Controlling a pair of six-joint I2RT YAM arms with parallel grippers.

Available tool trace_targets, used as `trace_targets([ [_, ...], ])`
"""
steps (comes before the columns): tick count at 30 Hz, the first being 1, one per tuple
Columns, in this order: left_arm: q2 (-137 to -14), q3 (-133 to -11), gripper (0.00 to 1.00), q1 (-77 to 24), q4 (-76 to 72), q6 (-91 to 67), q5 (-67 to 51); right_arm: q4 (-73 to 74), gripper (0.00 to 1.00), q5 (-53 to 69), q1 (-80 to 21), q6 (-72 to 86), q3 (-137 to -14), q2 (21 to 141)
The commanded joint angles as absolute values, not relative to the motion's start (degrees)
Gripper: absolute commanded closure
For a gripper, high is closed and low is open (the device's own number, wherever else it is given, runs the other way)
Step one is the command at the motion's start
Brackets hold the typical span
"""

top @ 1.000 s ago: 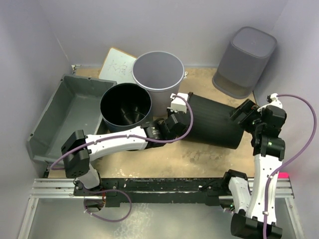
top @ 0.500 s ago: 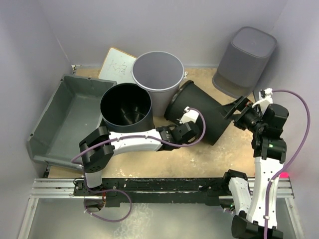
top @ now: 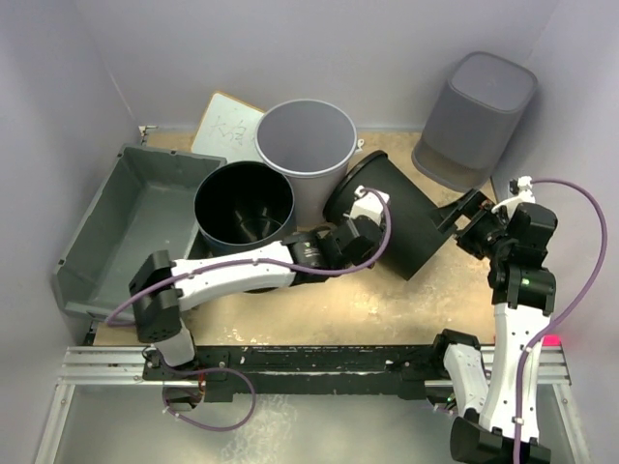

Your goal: Turn the large container upside down

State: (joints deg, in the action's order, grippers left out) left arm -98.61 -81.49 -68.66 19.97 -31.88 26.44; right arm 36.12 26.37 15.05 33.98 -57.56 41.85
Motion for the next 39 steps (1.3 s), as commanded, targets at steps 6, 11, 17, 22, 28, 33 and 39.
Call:
trace_targets([
  [6,-89.7,-86.6,0.54,-67.5,17.1,-26.3,39.4,39.9,0.00,12.5,15.1,36.5,-52.3,38.9],
  [11,-95.8,-93.1,0.48,-64.6,19.4,-20.7,35.5,38.7,0.00,15.7,15.1,34.7,-50.1,38.5],
  [17,-102.7,-105.2,0.47,-61.7,24.0,-20.8,29.3,40.5,0.00,11.4,15.1,34.4,-50.0,38.4],
  [22,-107.9,-114.9,0.45,-61.2,27.5,-16.6,28.6,40.5,0.00,11.7,15.0,36.0,-48.7,37.9],
  [28,-107.1,-113.5,0.41,-61.1,25.9,-15.9,24.9,40.7,0.00,12.1,15.1,34.2,-48.3,37.0],
  [33,-97.9,-99.1,0.41,-62.1,22.2,-18.8,13.6,36.6,0.14,22.1,14.0,20.4,-54.3,36.3],
  [39,-84.8,-76.6,0.40,-69.1,16.4,-23.6,13.1,24.1,0.14,25.6,13.6,26.0,-56.6,39.7],
])
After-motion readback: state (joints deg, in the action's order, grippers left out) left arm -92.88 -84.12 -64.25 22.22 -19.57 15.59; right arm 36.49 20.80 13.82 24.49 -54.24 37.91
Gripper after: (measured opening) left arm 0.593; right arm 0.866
